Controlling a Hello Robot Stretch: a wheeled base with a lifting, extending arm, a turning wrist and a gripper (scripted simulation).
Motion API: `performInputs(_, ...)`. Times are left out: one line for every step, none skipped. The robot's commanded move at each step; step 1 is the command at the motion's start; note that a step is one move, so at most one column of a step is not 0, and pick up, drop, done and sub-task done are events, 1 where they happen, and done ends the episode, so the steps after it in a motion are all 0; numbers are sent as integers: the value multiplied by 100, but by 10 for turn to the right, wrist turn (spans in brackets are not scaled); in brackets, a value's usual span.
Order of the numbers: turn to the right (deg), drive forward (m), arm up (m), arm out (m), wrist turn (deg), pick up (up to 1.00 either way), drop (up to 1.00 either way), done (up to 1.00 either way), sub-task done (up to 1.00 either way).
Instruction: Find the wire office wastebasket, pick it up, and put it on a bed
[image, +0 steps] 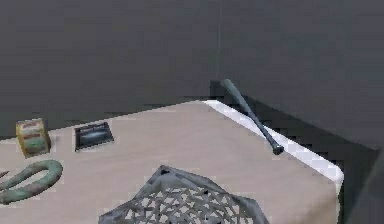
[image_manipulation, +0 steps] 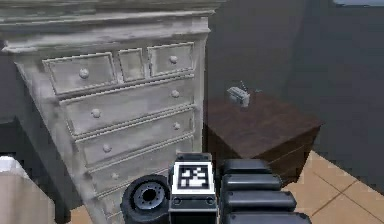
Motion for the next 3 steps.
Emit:
performInputs(450, 0, 0, 0, 0, 0, 0, 0, 0)
performInputs(60, 0, 0, 0, 0, 0, 0, 0, 0)
performInputs(30, 0, 0, 0, 0, 0, 0, 0, 0)
